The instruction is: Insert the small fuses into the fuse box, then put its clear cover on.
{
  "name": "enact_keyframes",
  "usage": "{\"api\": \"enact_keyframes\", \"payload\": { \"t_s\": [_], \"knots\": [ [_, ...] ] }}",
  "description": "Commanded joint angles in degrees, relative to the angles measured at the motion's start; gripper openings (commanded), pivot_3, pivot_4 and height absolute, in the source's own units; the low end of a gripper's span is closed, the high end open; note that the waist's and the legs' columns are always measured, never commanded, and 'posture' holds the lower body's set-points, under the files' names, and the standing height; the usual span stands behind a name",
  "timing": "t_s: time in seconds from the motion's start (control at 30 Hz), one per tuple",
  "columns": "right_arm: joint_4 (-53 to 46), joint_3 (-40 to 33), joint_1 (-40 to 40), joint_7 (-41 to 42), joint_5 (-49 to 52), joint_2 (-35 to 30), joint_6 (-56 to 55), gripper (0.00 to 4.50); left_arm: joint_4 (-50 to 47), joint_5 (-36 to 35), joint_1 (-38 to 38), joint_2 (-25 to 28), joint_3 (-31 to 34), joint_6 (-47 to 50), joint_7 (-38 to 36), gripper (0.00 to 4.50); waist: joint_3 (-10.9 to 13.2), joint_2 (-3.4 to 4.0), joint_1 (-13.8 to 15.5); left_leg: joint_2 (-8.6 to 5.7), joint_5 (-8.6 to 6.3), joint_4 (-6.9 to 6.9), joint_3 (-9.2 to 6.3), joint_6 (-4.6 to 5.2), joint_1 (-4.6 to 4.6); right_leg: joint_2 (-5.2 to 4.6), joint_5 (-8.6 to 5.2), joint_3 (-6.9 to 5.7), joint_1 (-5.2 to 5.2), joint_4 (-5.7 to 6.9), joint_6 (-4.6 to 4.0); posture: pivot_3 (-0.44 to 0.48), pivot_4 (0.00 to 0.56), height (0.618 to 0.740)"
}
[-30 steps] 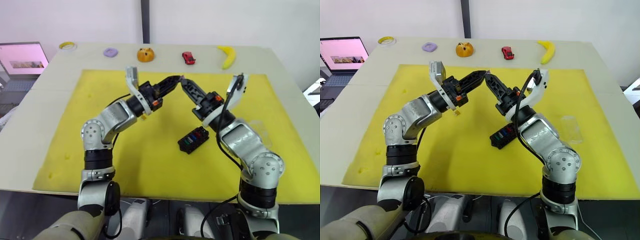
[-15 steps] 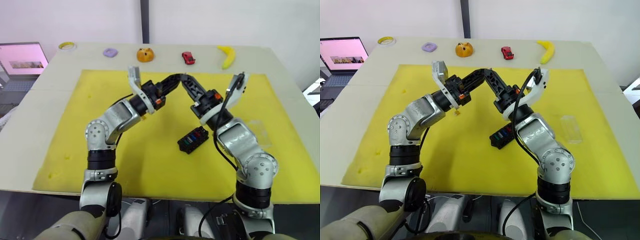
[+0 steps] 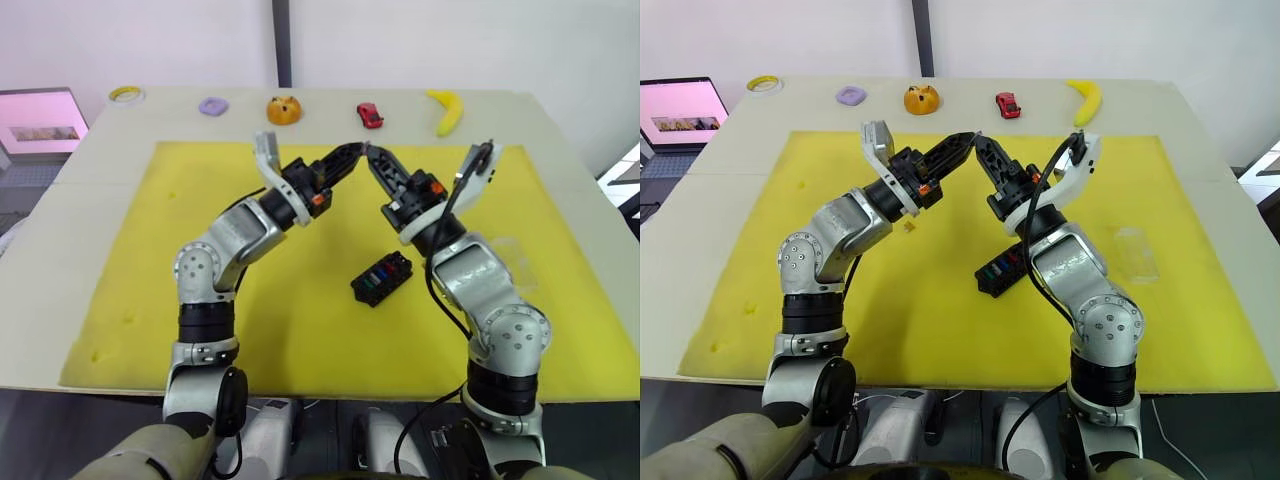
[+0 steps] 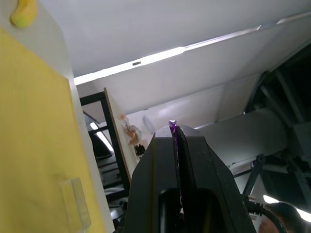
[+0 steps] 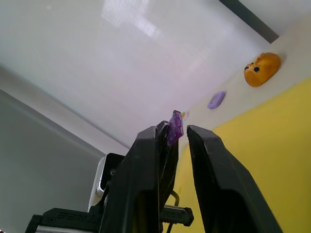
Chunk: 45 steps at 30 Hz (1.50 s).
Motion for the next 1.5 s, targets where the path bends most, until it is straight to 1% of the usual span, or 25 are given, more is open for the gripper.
{"api": "enact_keyframes", "payload": {
  "t_s": [0.03, 0.43, 0.53, 0.87, 0.97, 1.1, 1.17, 1.2, 1.27, 1.3, 1.4, 1.5],
  "knots": [
    [-1.3, 0.3, -0.9, 0.9, 0.4, 0.7, -0.6, 0.90, -2.5, -1.0, -0.5, -0.3, -0.6, -0.5, -0.1, 0.00, 0.0, 0.00, -0.1, 0.00, 0.00, 0.00, 0.00, 0.00, 0.00, 0.00, 0.00, 0.00, 0.00, 0.00, 0.00, 0.000, 0.150, 0.735],
    [-1.3, 0.4, -1.2, 1.4, -0.3, 0.4, -0.4, 0.90, -1.9, -0.6, 0.0, 0.3, -0.6, -0.3, -1.2, 0.00, 0.0, 0.00, 0.0, 0.00, 0.01, 0.02, 0.00, 0.00, 0.00, 0.00, 0.00, 0.01, 0.00, 0.03, 0.00, 0.000, 0.150, 0.735],
    [-1.5, 0.5, -1.4, 1.8, -0.4, 0.4, -0.5, 0.07, -2.0, -0.5, 0.4, -0.1, -1.0, -0.5, -1.0, 0.00, 0.0, 0.01, 0.0, 0.00, 0.01, 0.03, 0.00, -0.01, 0.00, 0.00, 0.00, 0.01, 0.00, 0.04, 0.00, 0.000, 0.150, 0.735],
    [-2.4, 0.5, -1.5, 2.2, -0.9, 0.5, -1.0, 0.03, -1.2, -0.3, 0.8, -0.1, -1.1, -0.7, -0.4, 0.00, 0.0, 0.02, 0.0, 0.00, 0.01, 0.04, 0.01, -0.01, 0.01, 0.01, 0.00, 0.02, 0.00, 0.07, 0.00, 0.000, 0.150, 0.735],
    [-2.3, 0.3, -1.7, 2.3, -1.1, 0.5, -1.3, 0.00, -0.5, -0.3, 1.1, 0.7, -0.6, -0.6, -0.3, 1.02, 0.0, 0.03, -0.1, 0.00, 0.01, 0.04, 0.01, -0.01, 0.02, 0.01, 0.00, 0.02, 0.00, 0.07, 0.00, 0.000, 0.150, 0.735],
    [-2.4, -0.4, -1.8, 2.9, -1.5, -0.4, -1.5, 0.00, -0.3, -1.1, 1.7, 5.6, 0.4, 2.2, -2.5, 3.00, 0.0, 0.03, -0.4, 0.00, 0.01, 0.03, 0.01, -0.01, 0.02, 0.02, 0.00, 0.04, -0.02, 0.12, 0.00, 0.000, 0.150, 0.735],
    [-3.0, -0.8, -1.7, 3.5, -1.5, -1.8, -1.0, 0.00, -0.5, 0.1, 1.8, 9.9, 0.0, 5.3, -5.7, 4.03, 0.0, 0.04, -0.6, 0.01, 0.02, 0.03, 0.01, -0.02, 0.02, 0.04, 0.00, 0.05, -0.04, 0.16, -0.01, 0.000, 0.150, 0.735],
    [-3.6, -1.2, -1.5, 3.8, -1.3, -3.2, -0.4, 0.00, -0.8, 1.1, 1.7, 12.5, -0.4, 7.1, -8.1, 4.47, 0.0, 0.04, -0.6, 0.01, 0.02, 0.02, 0.01, -0.02, 0.02, 0.05, -0.01, 0.06, -0.05, 0.18, -0.01, 0.000, 0.150, 0.735],
    [-4.8, -2.1, -0.9, 4.6, -0.7, -7.0, 1.3, 0.00, -1.1, 3.4, 0.8, 16.9, -1.3, 10.1, -13.0, 4.47, 0.0, 0.05, -0.6, 0.00, 0.02, 0.02, 0.02, -0.02, 0.02, 0.07, -0.01, 0.08, -0.06, 0.19, -0.01, 0.000, 0.150, 0.735],
    [-5.8, -2.6, -0.4, 5.5, -0.5, -10.0, 2.7, 0.00, -1.4, 5.6, 0.0, 19.4, -2.2, 11.4, -16.2, 4.47, 0.0, 0.05, -0.4, 0.00, 0.02, 0.02, 0.01, -0.02, 0.03, 0.09, -0.01, 0.08, -0.06, 0.20, -0.01, 0.000, 0.150, 0.735],
    [-9.2, -5.5, 2.6, 7.9, 2.3, -20.3, 7.0, 0.00, -4.5, 17.4, -2.8, 28.2, -7.9, 12.8, -31.5, 4.47, 0.0, 0.07, 0.1, -0.01, -0.04, 0.03, 0.01, 0.08, 0.02, 0.13, -0.01, 0.10, -0.05, 0.15, -0.02, 0.000, 0.150, 0.735],
    [-11.2, -7.9, 6.1, 10.7, 3.2, -28.6, 9.8, 0.00, -7.4, 29.2, -4.0, 34.2, -14.7, 8.6, -45.7, 4.47, 0.0, 0.11, 0.0, 0.00, -0.13, -0.04, 0.02, 0.21, 0.08, 0.13, -0.03, 0.16, -0.03, 0.04, -0.05, 0.000, 0.150, 0.735]
  ]
}}
